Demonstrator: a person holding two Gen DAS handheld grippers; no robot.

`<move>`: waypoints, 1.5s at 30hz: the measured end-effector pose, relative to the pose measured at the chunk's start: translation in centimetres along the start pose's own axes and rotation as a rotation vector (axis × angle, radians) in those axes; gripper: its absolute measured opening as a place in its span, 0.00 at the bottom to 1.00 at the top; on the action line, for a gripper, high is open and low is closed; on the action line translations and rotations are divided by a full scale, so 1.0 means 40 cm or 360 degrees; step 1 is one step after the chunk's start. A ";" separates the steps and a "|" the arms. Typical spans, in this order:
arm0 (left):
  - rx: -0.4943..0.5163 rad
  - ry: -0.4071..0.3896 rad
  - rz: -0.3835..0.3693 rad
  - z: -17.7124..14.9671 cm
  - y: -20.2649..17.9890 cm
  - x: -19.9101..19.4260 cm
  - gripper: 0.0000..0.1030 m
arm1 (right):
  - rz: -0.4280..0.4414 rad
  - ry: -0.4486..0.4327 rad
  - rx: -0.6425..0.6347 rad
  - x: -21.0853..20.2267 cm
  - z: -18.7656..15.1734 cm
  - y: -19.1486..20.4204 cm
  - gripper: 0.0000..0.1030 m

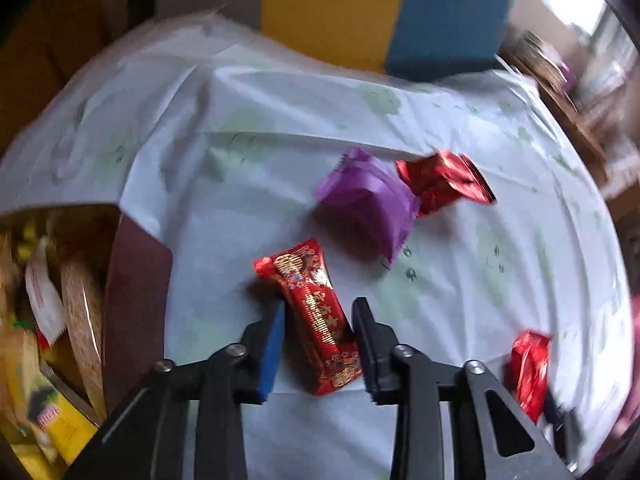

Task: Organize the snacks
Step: 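Grasp the red-and-gold candy packet with the left tool while the right tool holds its packet, then carry the candy packet into the gold tin and open the left tool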

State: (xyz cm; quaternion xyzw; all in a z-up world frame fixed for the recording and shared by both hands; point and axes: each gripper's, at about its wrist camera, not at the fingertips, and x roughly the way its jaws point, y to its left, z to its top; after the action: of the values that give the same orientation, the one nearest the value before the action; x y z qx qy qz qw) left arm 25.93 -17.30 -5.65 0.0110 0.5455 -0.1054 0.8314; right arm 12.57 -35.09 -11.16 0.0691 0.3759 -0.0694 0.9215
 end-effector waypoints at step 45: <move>0.0024 -0.0340 -0.0295 -0.265 0.142 -0.279 0.22 | 0.0002 -0.0021 -0.0001 -0.003 -0.002 -0.001 0.49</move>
State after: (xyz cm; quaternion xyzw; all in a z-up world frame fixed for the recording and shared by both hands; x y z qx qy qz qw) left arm 13.14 -8.53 -0.33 -0.0446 0.4518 -0.1864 0.8713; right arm 12.44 -35.09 -11.12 0.0684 0.3697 -0.0692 0.9240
